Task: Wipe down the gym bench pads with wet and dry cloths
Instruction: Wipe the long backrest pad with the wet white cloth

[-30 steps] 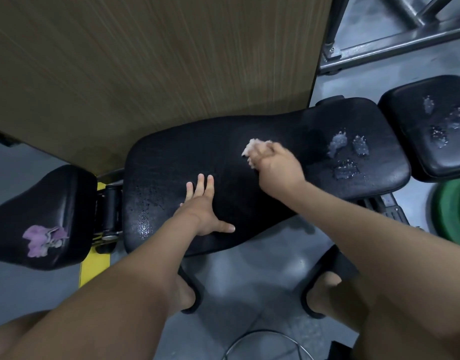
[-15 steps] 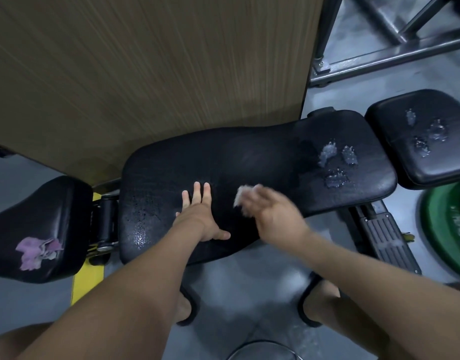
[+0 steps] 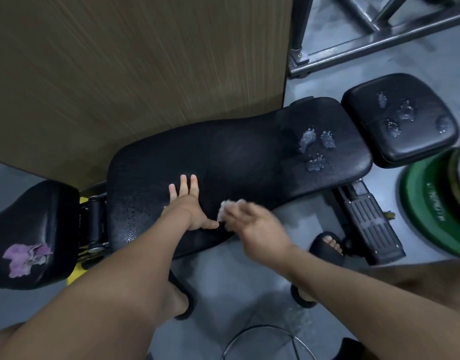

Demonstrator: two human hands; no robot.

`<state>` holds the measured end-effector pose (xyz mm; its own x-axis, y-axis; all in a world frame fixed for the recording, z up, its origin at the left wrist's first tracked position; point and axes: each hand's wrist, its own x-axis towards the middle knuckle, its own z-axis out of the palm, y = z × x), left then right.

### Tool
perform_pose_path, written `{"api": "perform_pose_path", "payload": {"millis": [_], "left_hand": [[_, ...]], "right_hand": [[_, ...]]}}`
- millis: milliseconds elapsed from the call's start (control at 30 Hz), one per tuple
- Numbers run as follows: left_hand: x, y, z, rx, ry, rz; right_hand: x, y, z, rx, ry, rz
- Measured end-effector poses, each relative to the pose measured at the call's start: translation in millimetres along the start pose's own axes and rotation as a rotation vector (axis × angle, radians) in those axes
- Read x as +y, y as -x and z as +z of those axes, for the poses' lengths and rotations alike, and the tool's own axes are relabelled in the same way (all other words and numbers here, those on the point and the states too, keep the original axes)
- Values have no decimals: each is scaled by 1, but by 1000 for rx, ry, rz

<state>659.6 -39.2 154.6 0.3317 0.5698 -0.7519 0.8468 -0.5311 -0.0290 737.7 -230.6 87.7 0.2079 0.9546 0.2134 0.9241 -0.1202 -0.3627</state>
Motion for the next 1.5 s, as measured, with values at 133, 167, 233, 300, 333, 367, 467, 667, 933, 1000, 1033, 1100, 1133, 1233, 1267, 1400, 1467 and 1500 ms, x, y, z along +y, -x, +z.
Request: {"api": "perform_pose_path", "payload": {"millis": [133, 167, 233, 300, 333, 367, 467, 667, 933, 1000, 1033, 1100, 1133, 1233, 1267, 1400, 1467, 1500], "left_hand": [[0, -3, 1, 11, -33, 0], [-1, -3, 1, 10, -37, -3], [0, -3, 1, 10, -37, -14], [3, -3, 1, 13, -38, -24], [4, -3, 1, 17, -36, -26], [4, -2, 0, 25, -30, -24], [3, 1, 1, 56, -4, -15], [-9, 12, 19, 196, 94, 78], [-8, 40, 53, 208, 17, 133], [-5, 43, 53, 184, -11, 125], [-3, 44, 53, 179, -23, 124], [1, 45, 52, 174, -57, 126], [1, 46, 51, 171, -74, 127], [-1, 45, 53, 161, -111, 138], [-2, 45, 55, 163, -120, 148], [-7, 46, 56, 150, -79, 160], [-7, 46, 56, 141, -51, 162], [-7, 45, 55, 135, -40, 162]], "right_hand": [[24, 4, -9, 68, 81, 20], [39, 3, -16, 97, 113, 112], [61, 4, -32, 79, 176, 330], [62, 5, -33, 89, 202, 476], [54, 4, -29, 101, 185, 503], [41, 3, -22, 87, 159, 491], [-8, 7, 8, -31, 76, 351], [-19, 23, 9, 120, -16, 359], [9, 35, -37, 654, -319, 781], [-2, 37, -37, 741, -506, 1018], [-5, 40, -35, 770, -590, 1147], [-12, 42, -27, 772, -716, 1299], [-15, 39, -21, 736, -763, 1303], [-22, 21, -15, 714, -954, 1194], [-21, 14, -15, 728, -1022, 1183], [-3, 6, 2, 800, -1186, 1245], [2, 6, 13, 837, -1154, 1307], [3, 6, 18, 862, -1120, 1328]]}}
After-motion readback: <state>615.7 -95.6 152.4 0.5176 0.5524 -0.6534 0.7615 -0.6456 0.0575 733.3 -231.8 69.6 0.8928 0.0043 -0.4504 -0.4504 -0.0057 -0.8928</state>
